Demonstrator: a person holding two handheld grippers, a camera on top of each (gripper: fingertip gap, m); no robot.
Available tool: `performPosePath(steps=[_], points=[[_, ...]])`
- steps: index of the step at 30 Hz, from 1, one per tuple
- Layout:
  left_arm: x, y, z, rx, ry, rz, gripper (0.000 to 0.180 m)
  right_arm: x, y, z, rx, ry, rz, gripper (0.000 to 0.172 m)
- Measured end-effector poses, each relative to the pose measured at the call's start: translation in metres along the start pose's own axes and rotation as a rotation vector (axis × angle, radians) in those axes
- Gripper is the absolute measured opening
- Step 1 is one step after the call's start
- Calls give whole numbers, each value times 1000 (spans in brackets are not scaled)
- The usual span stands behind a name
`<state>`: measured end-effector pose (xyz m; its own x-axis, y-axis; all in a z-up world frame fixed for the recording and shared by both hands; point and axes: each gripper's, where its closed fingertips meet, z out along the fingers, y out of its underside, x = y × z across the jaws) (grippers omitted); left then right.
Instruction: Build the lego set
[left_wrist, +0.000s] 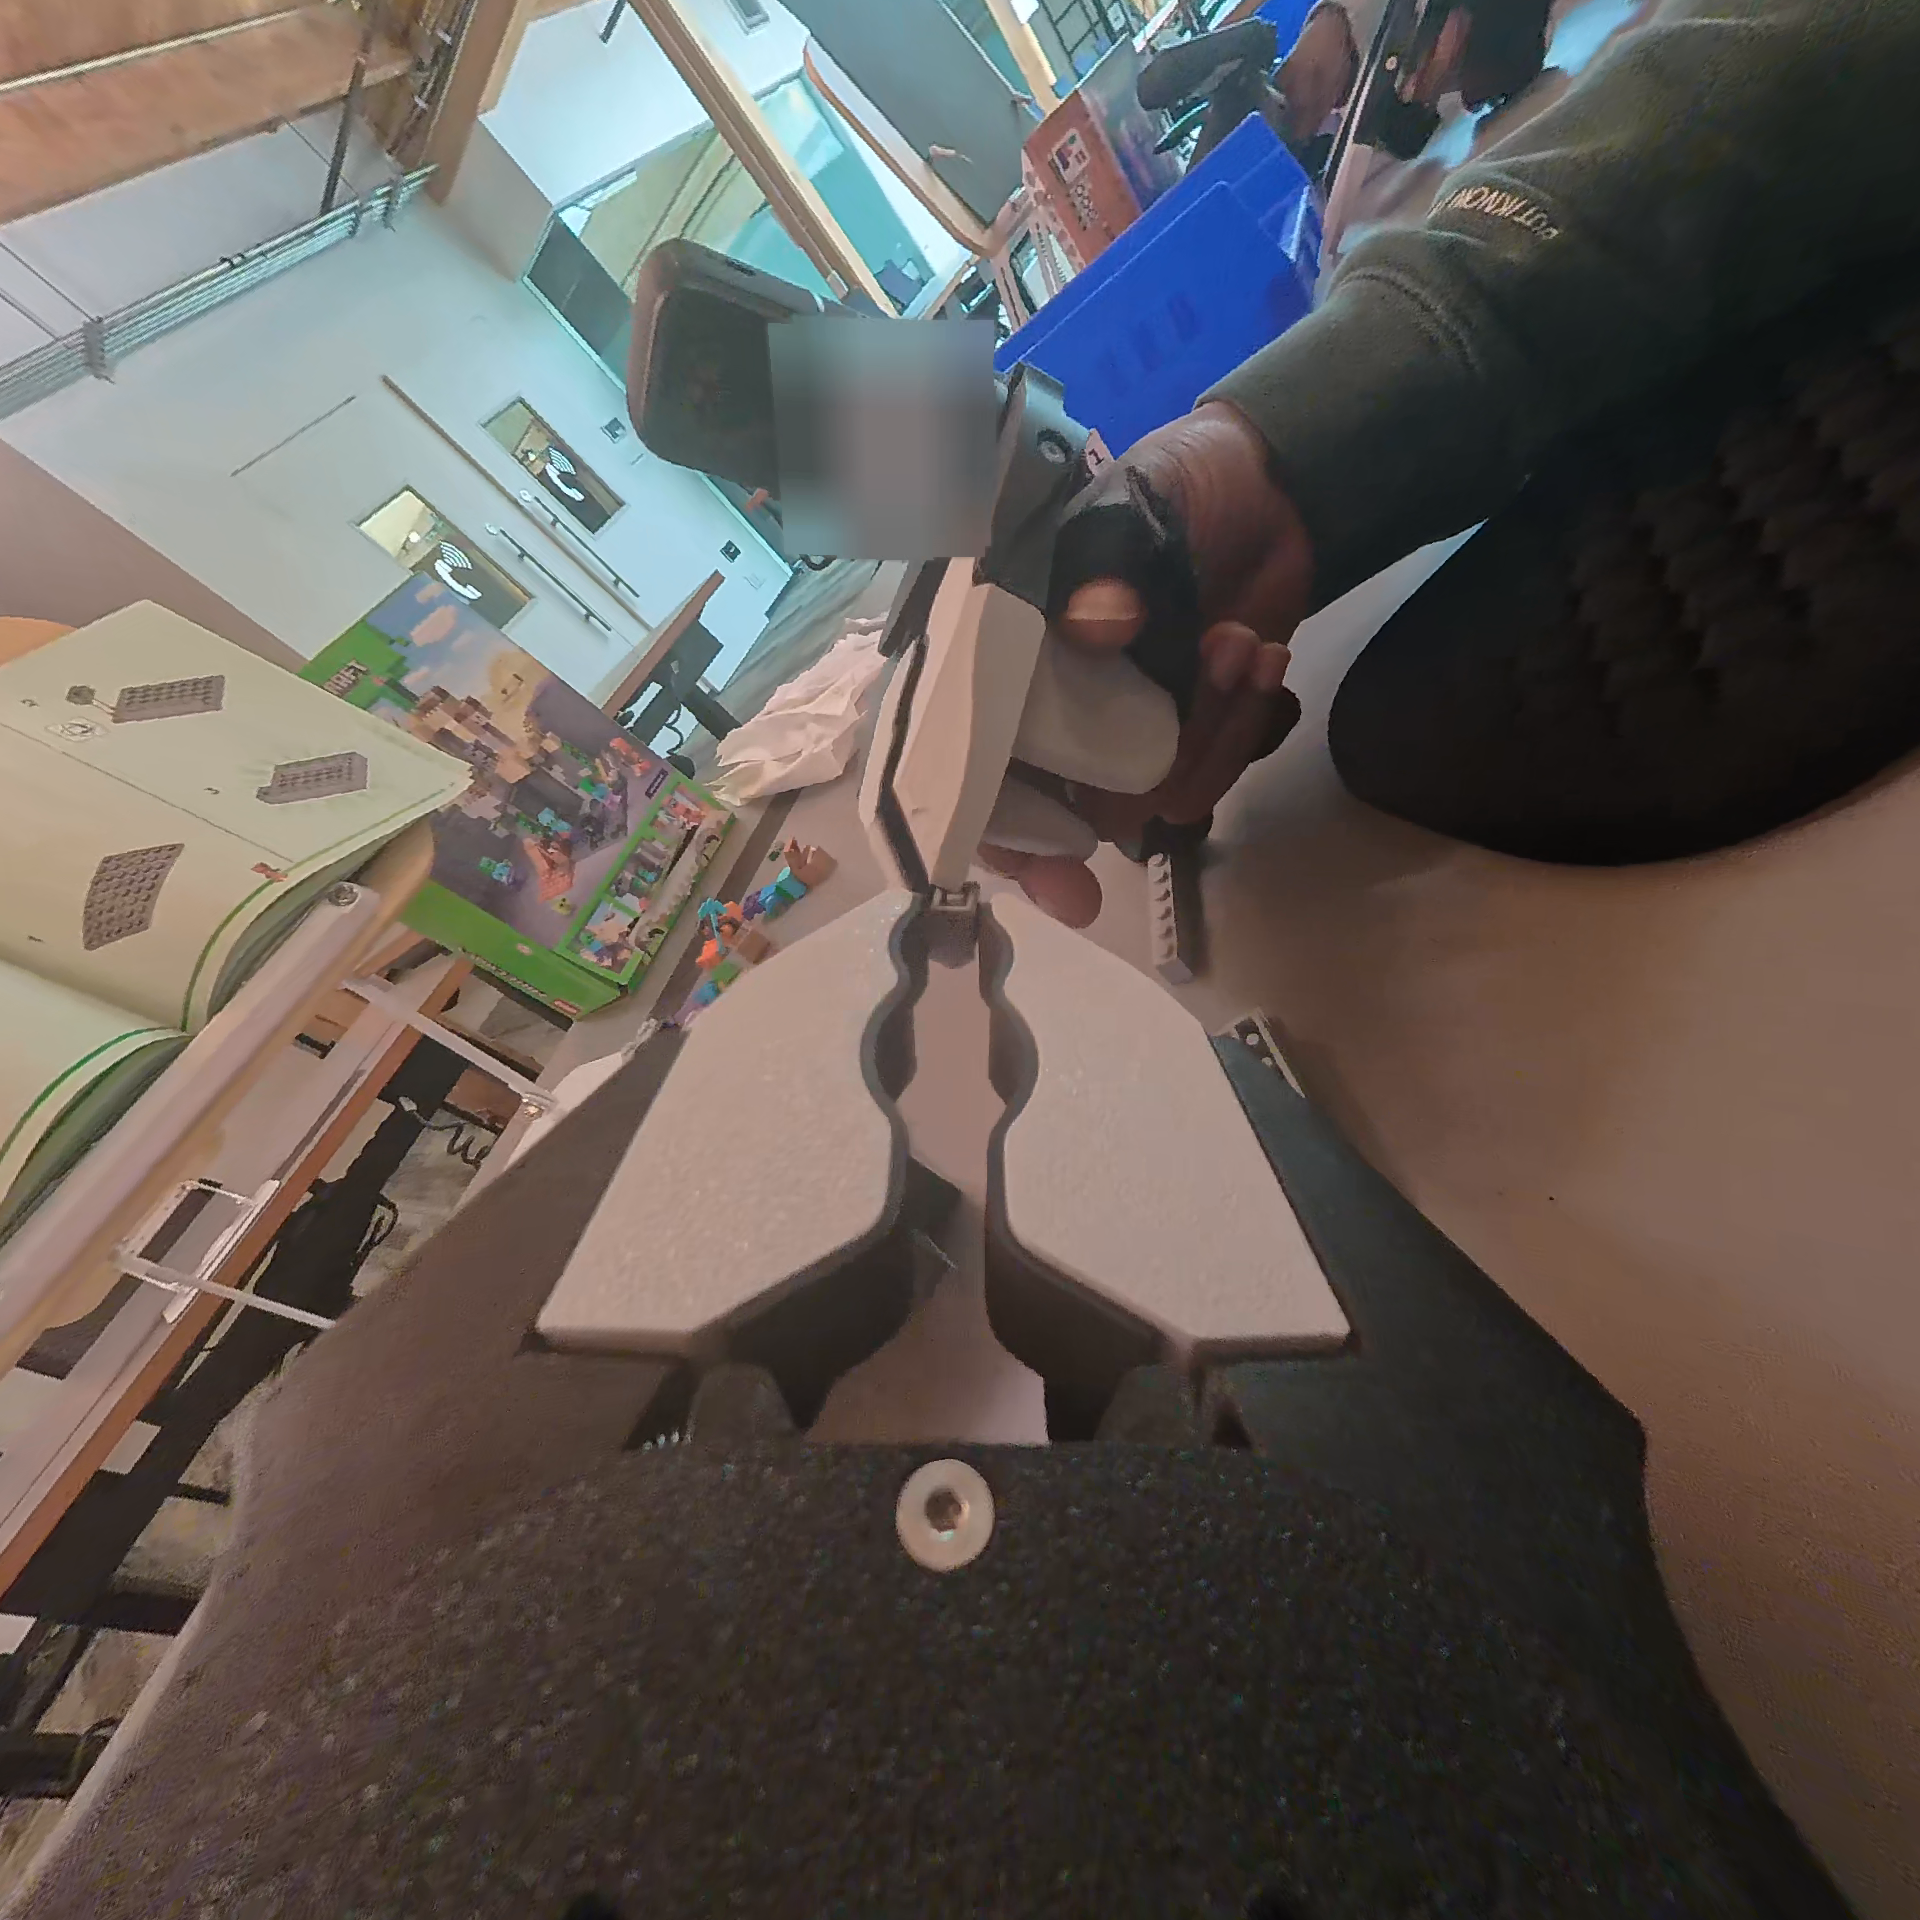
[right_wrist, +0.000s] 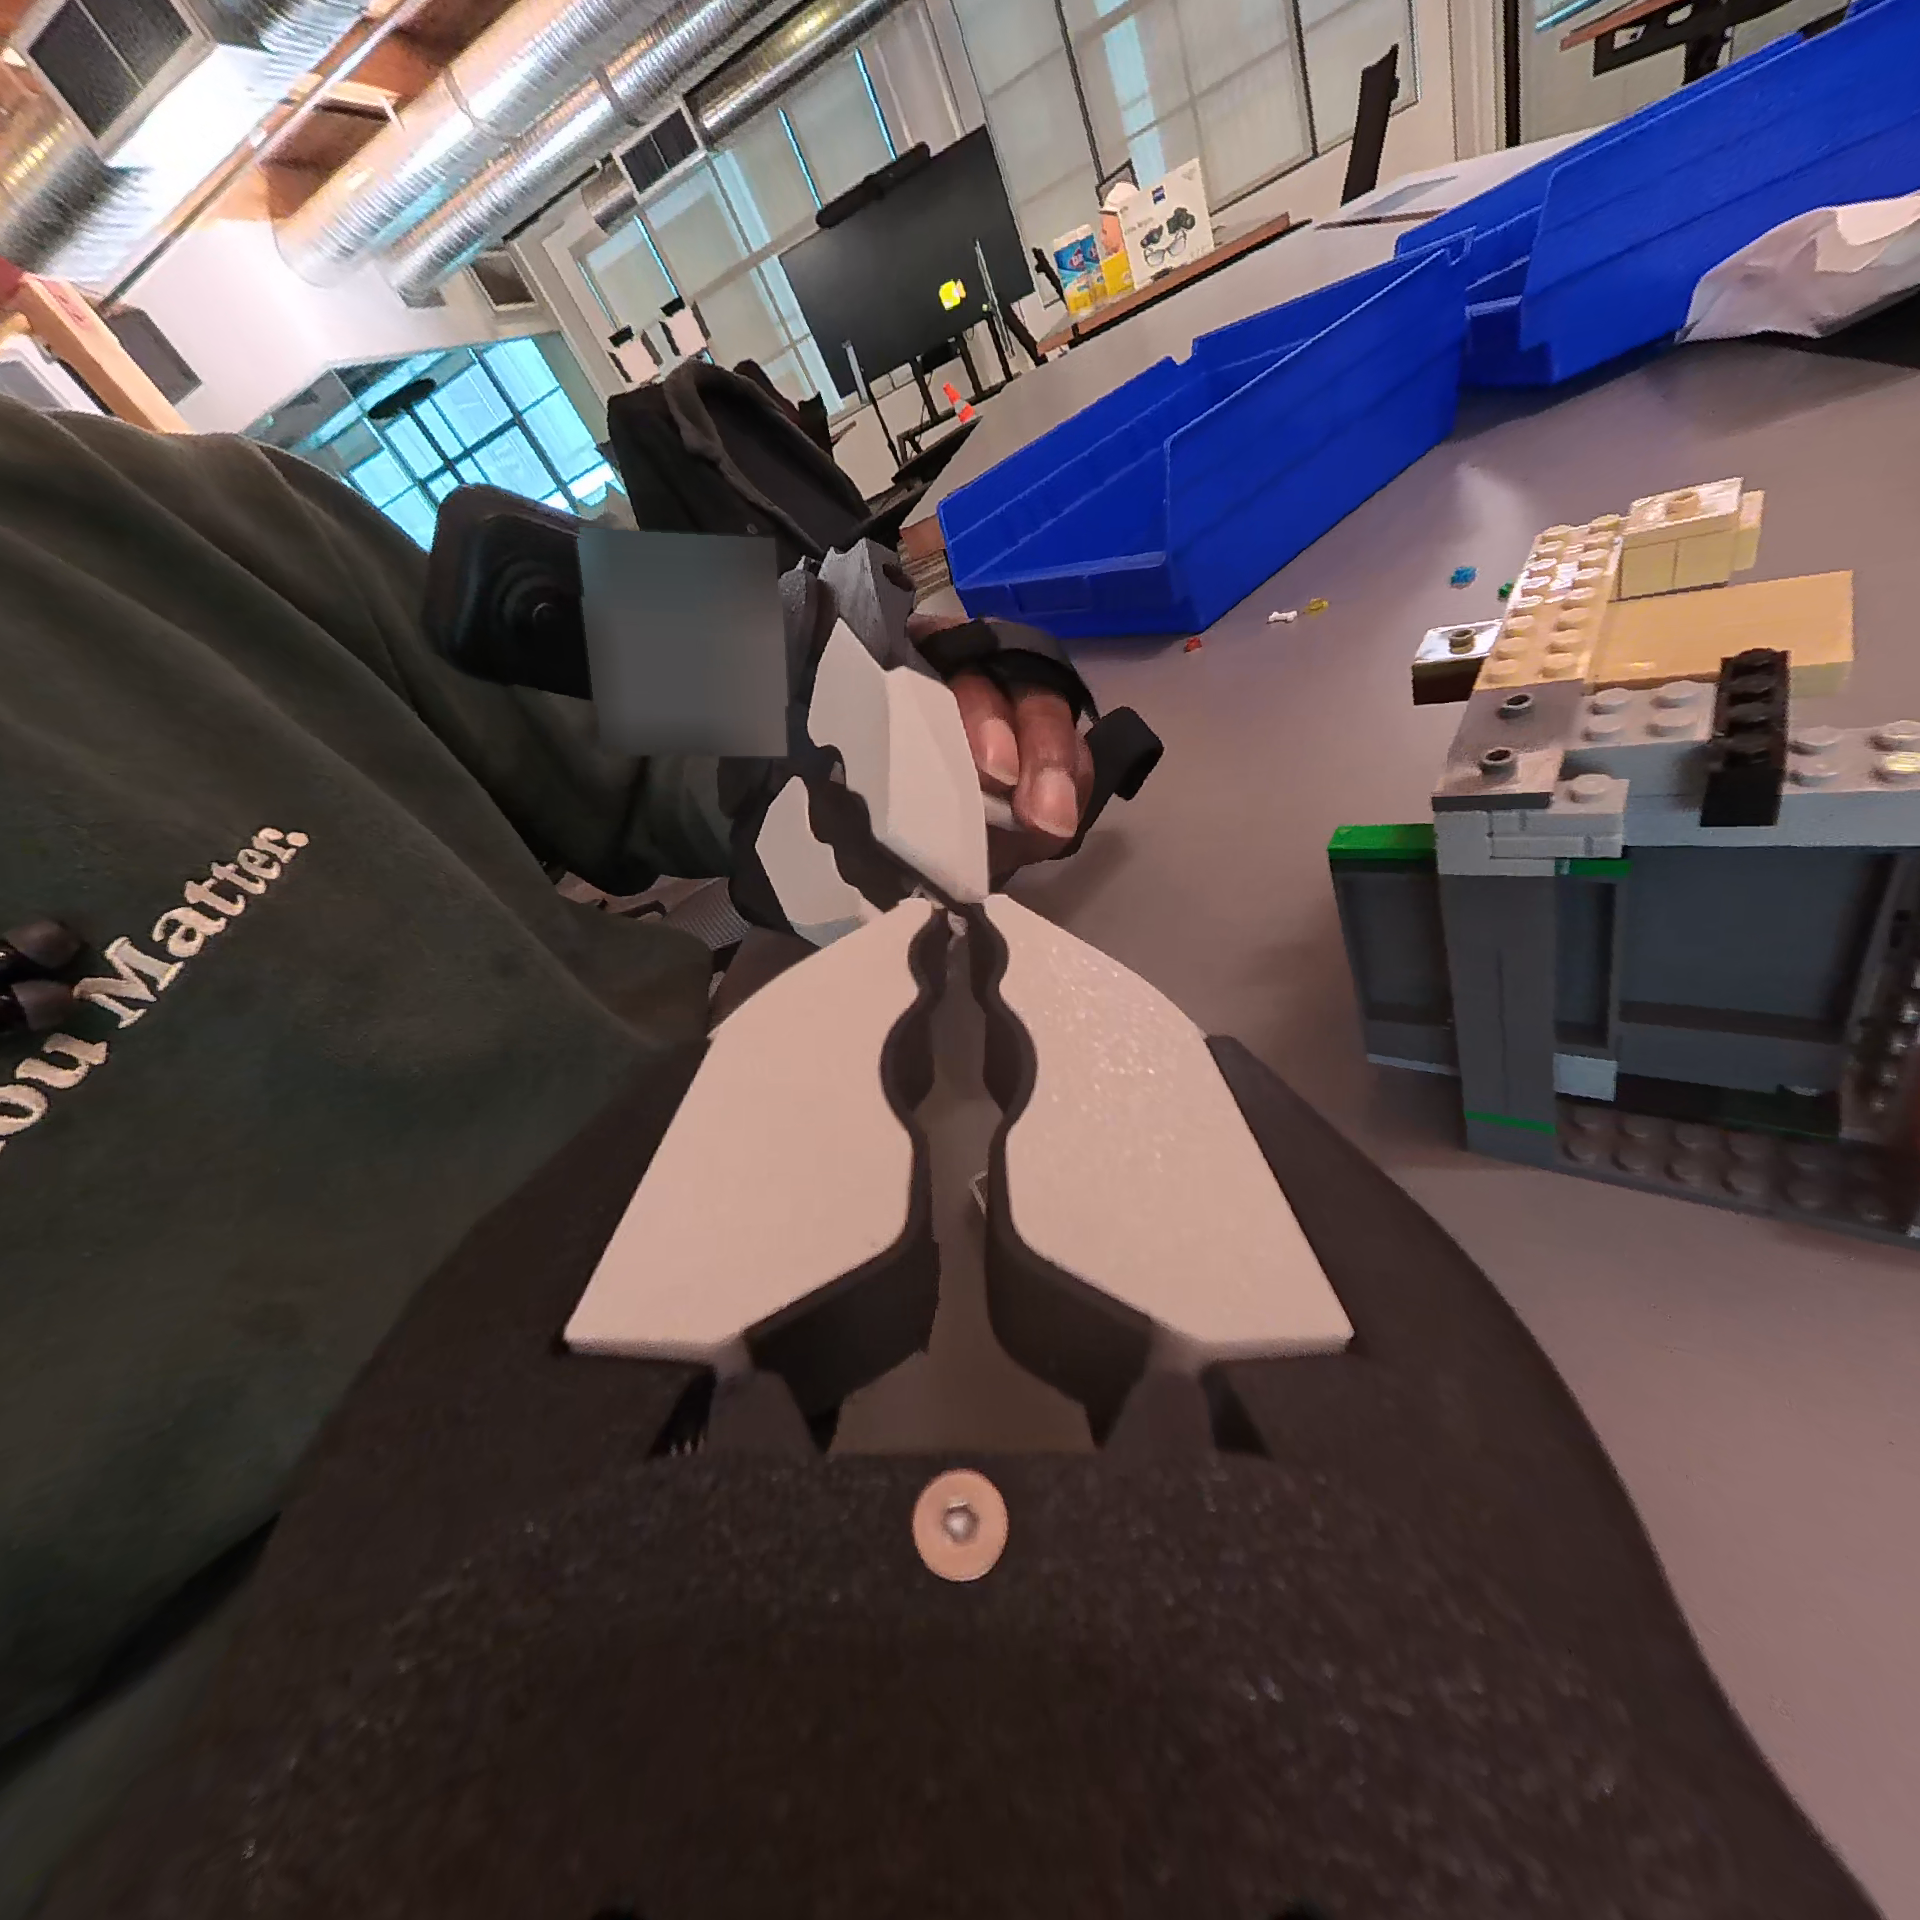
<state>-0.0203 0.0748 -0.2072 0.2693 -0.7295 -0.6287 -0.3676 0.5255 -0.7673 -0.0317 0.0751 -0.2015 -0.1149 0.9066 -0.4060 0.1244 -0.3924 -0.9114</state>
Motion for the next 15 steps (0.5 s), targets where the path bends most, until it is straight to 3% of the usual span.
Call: performPosePath(steps=[15], points=[[-3,3,-2,1,15,-76,8,5,1,-2,-9,43,-43,10]])
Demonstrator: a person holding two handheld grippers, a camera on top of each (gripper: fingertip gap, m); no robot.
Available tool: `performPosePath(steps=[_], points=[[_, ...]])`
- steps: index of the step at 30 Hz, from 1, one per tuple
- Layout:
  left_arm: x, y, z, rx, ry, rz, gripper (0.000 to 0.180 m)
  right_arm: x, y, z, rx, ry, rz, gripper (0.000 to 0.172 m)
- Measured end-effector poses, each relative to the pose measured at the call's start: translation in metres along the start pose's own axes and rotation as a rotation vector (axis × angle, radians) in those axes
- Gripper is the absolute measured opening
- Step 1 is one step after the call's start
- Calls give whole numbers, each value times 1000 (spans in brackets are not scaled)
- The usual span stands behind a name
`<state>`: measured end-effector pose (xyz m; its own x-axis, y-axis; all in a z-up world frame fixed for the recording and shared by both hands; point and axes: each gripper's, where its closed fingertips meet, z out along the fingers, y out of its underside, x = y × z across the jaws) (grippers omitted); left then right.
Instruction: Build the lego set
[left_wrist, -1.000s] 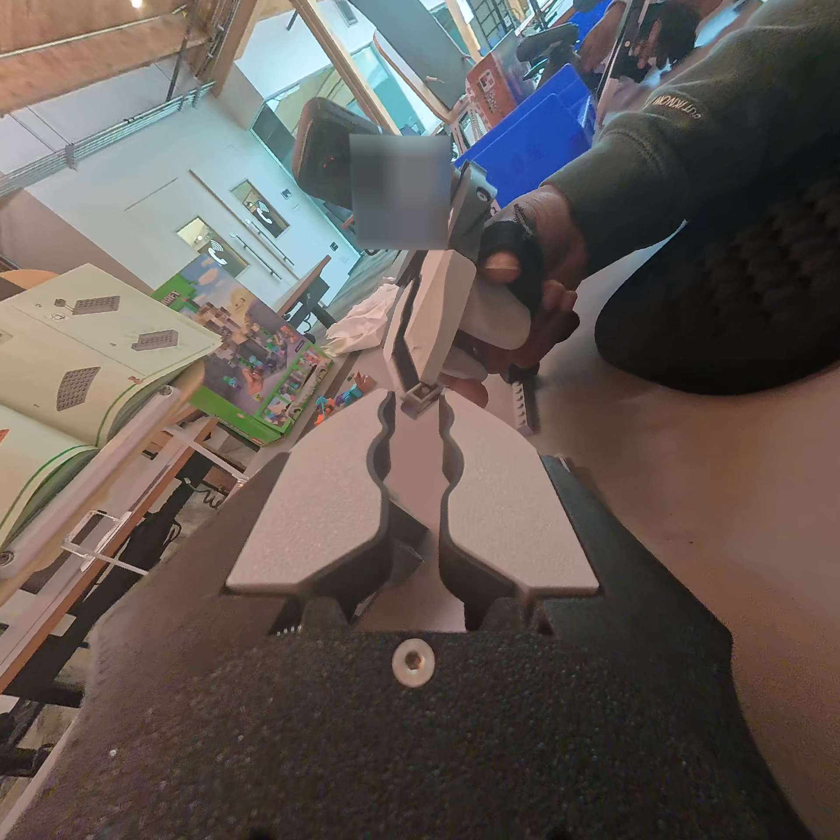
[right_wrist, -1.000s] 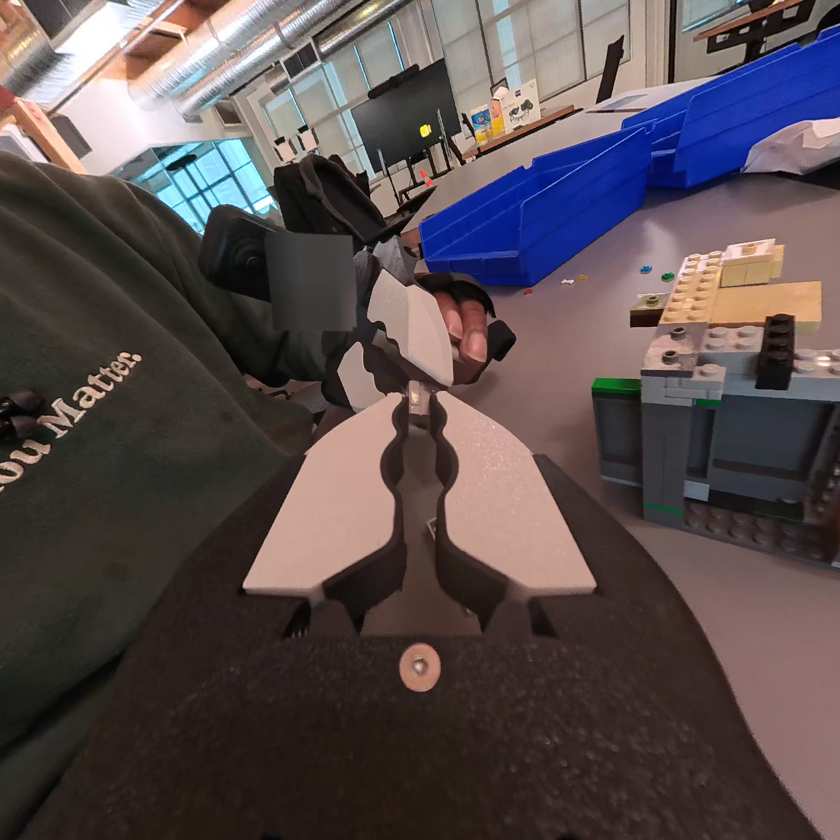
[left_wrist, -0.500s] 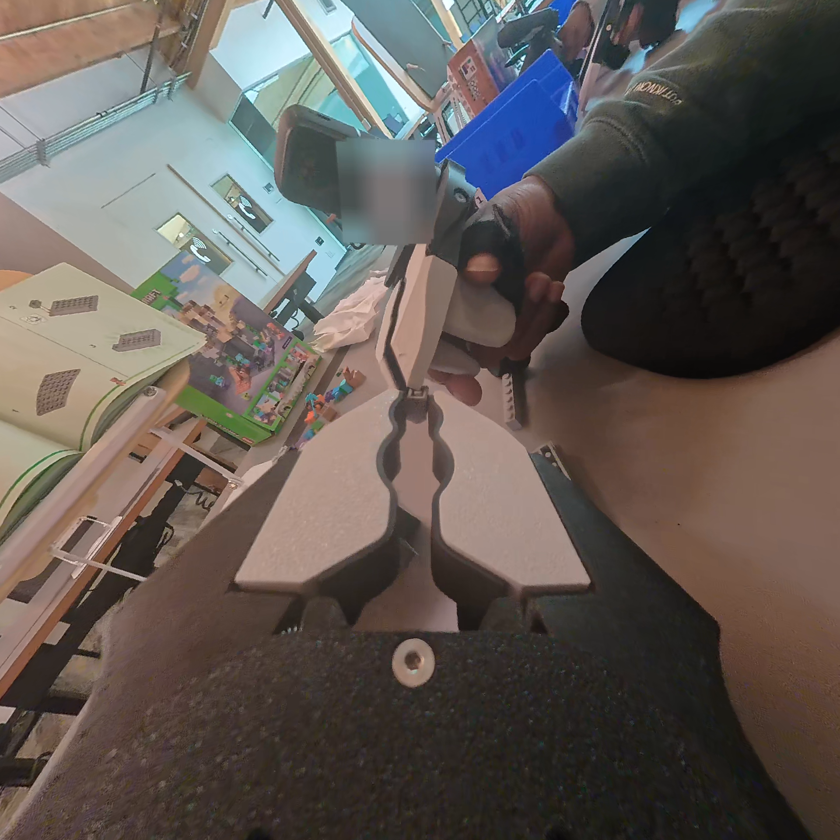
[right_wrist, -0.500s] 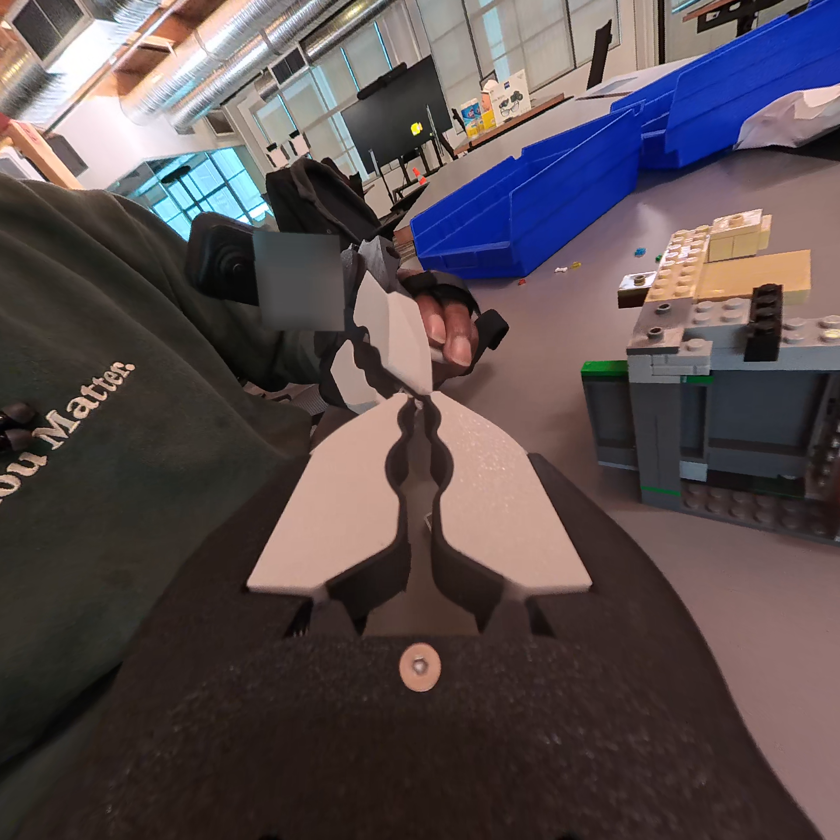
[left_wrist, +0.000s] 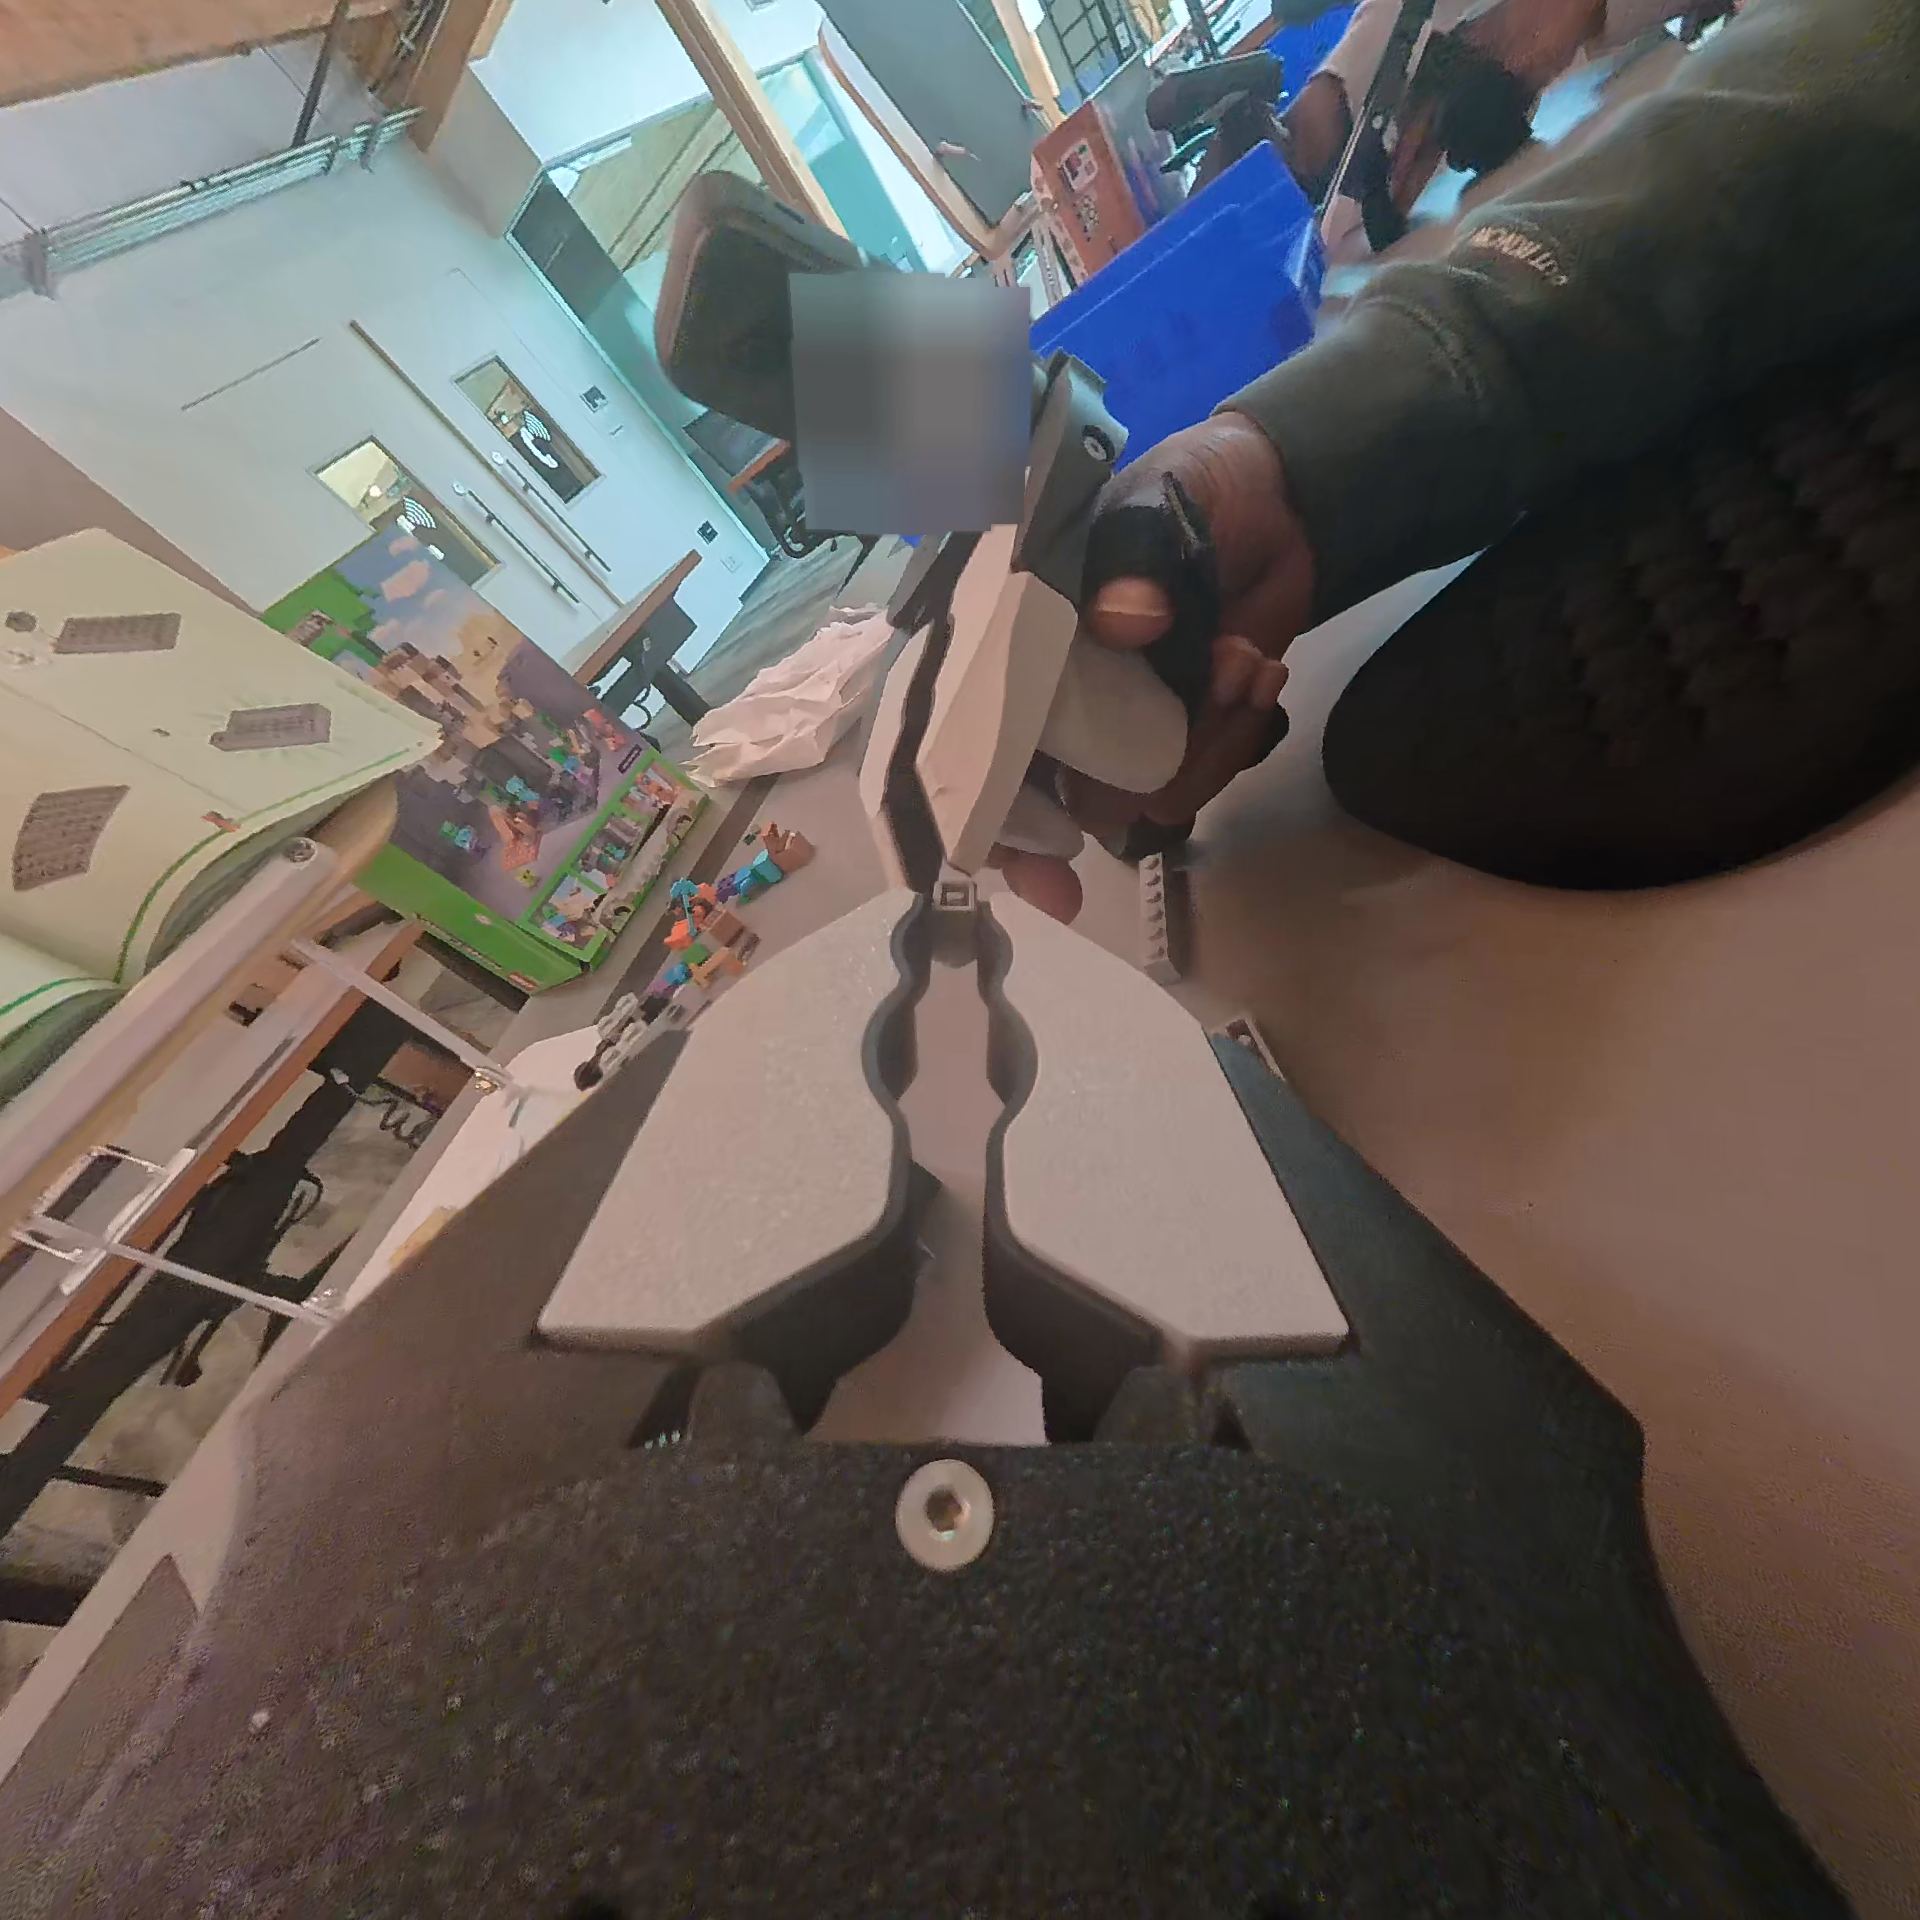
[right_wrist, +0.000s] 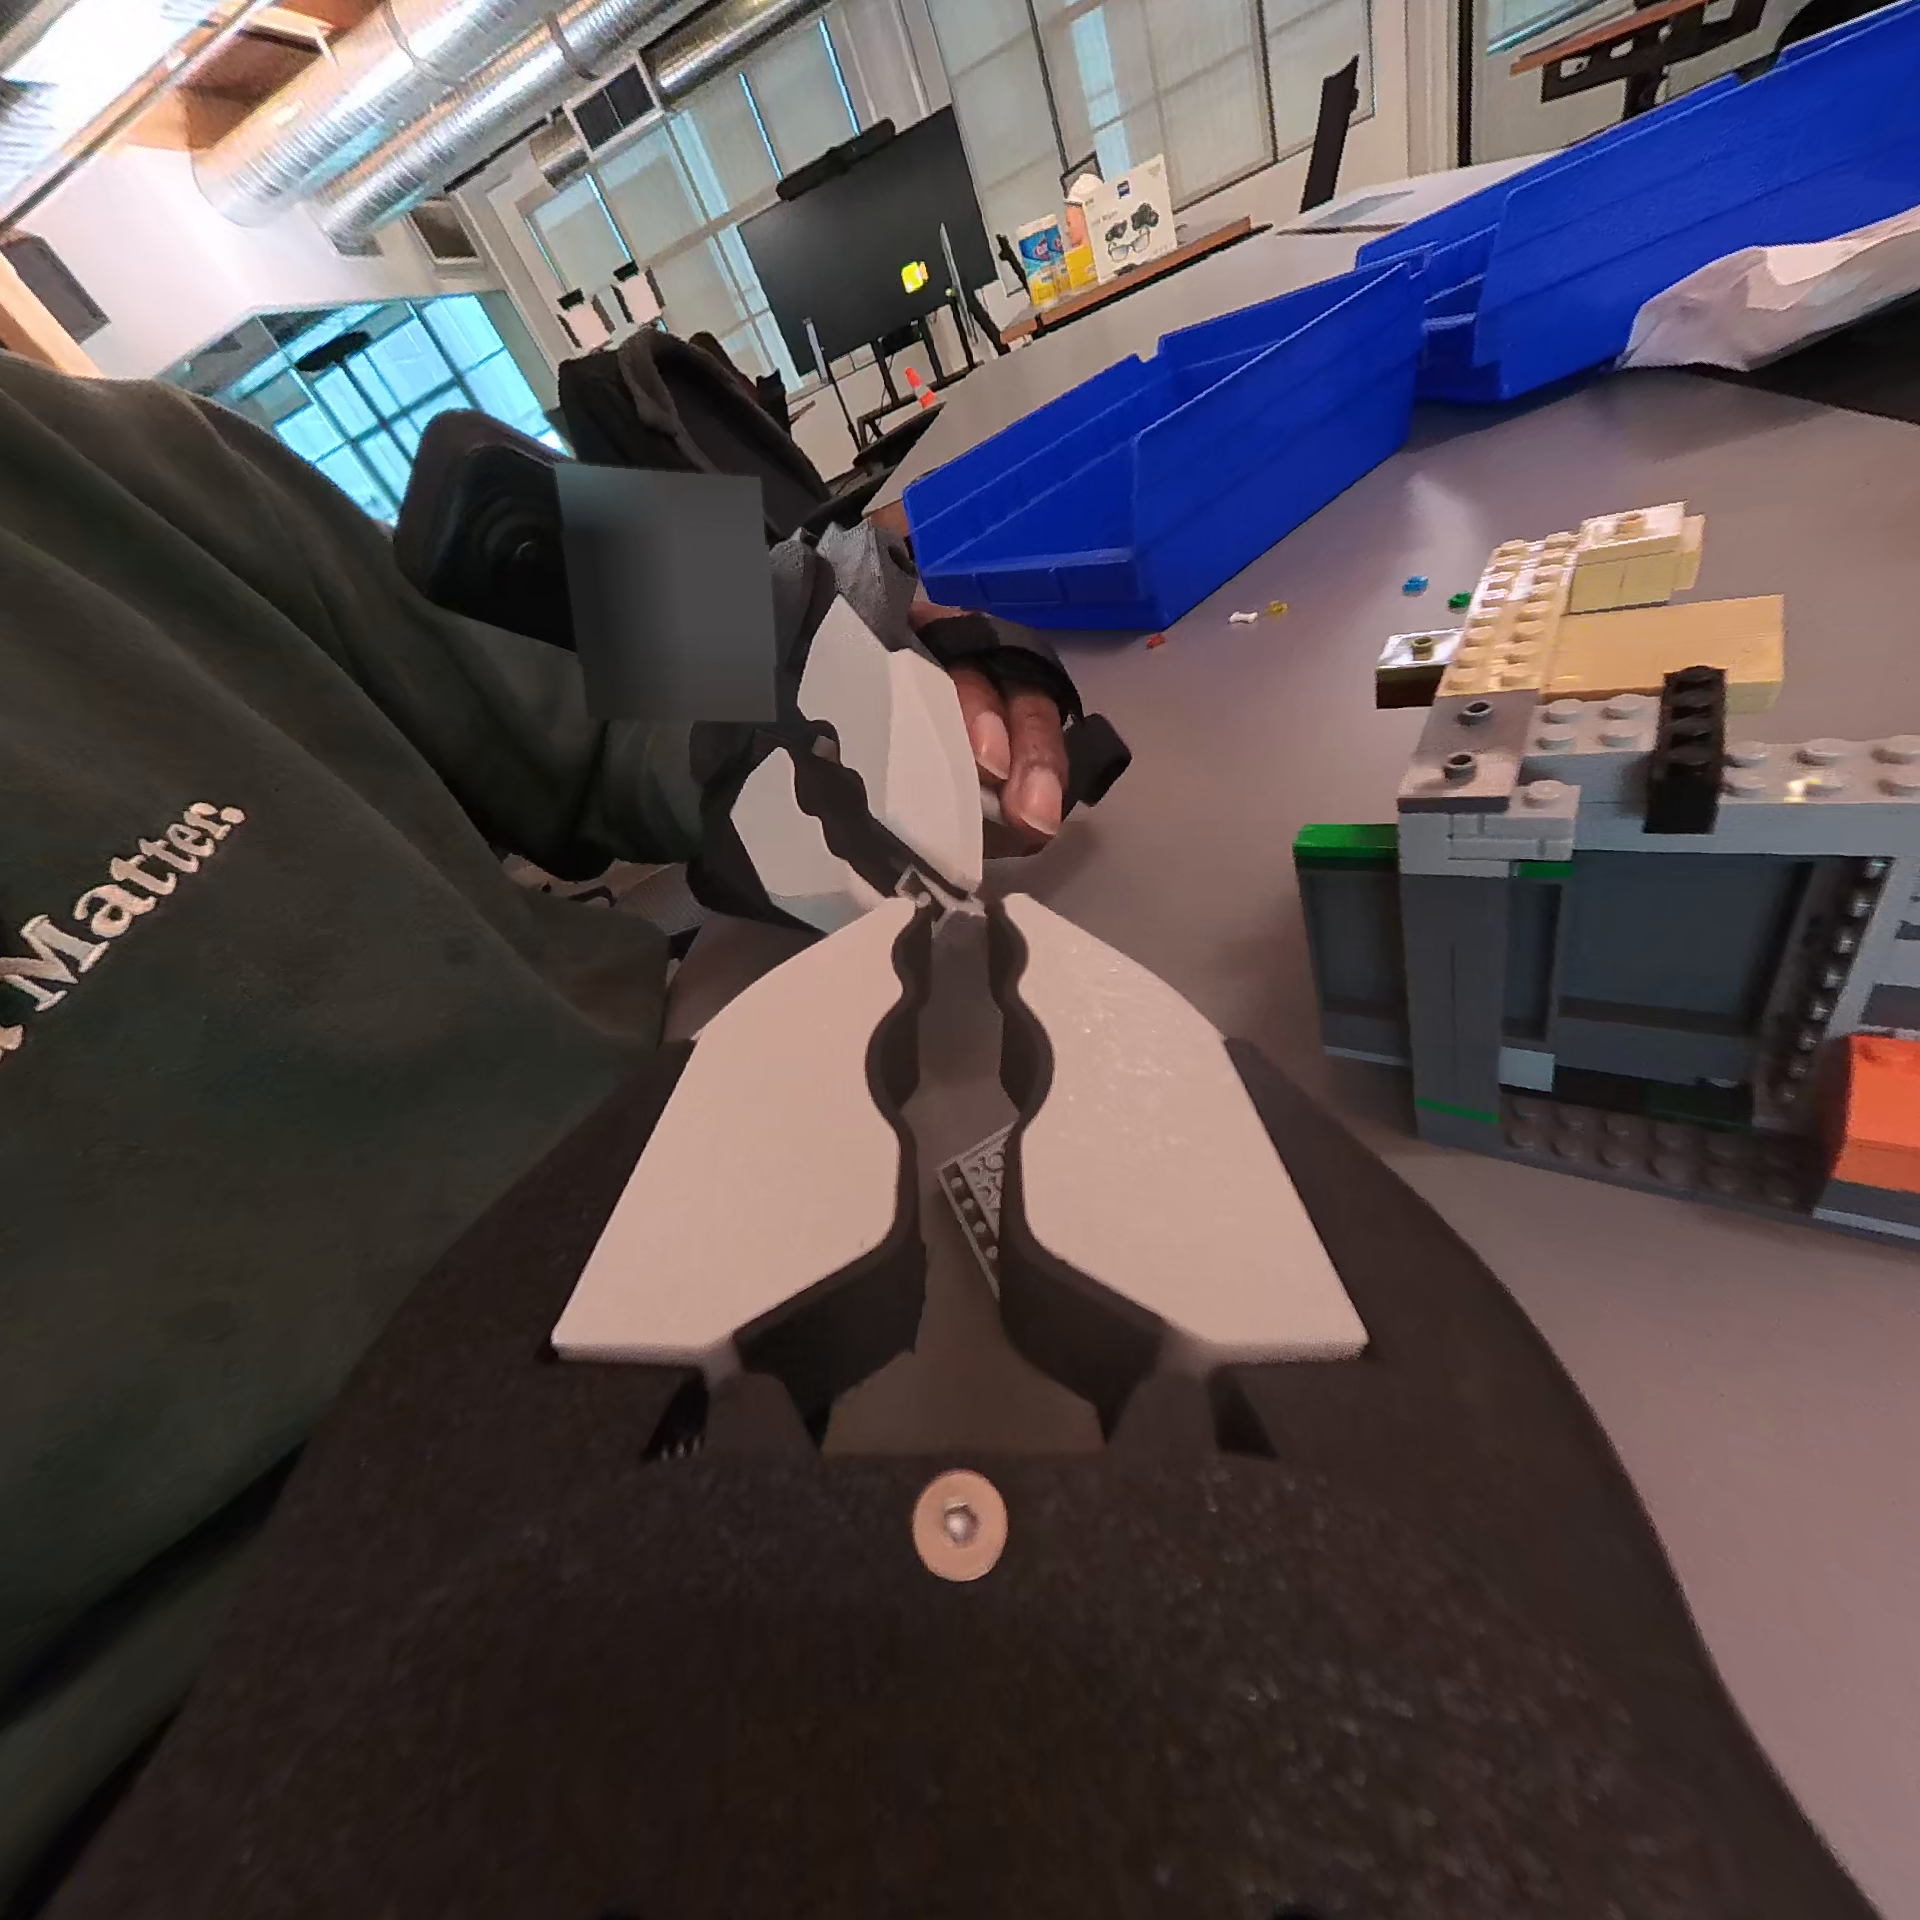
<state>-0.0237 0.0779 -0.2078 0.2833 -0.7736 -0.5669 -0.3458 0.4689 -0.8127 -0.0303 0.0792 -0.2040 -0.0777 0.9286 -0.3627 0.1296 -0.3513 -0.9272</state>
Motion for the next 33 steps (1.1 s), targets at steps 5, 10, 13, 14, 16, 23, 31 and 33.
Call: performPosePath(steps=[5,10,13,14,16,23,31,33], points=[[-6,2,-3,6,-5,-50,8,4,-4,-6,24,6,23,10],[-6,2,-4,13,4,-61,8,1,1,-1,8,-17,40,12],[-3,0,-4,21,19,-50,8,-3,2,3,4,-42,59,14],[-1,-1,-3,26,25,-41,8,-3,2,4,4,-49,67,15],[3,-3,-3,34,32,-21,8,-7,3,5,-2,-81,86,18],[8,-8,-2,46,43,25,8,-16,9,8,-45,-146,130,16],[11,-4,-2,25,51,31,8,-14,13,6,-71,-130,128,12],[11,-2,-1,18,53,33,8,-12,14,6,-81,-118,124,11]])
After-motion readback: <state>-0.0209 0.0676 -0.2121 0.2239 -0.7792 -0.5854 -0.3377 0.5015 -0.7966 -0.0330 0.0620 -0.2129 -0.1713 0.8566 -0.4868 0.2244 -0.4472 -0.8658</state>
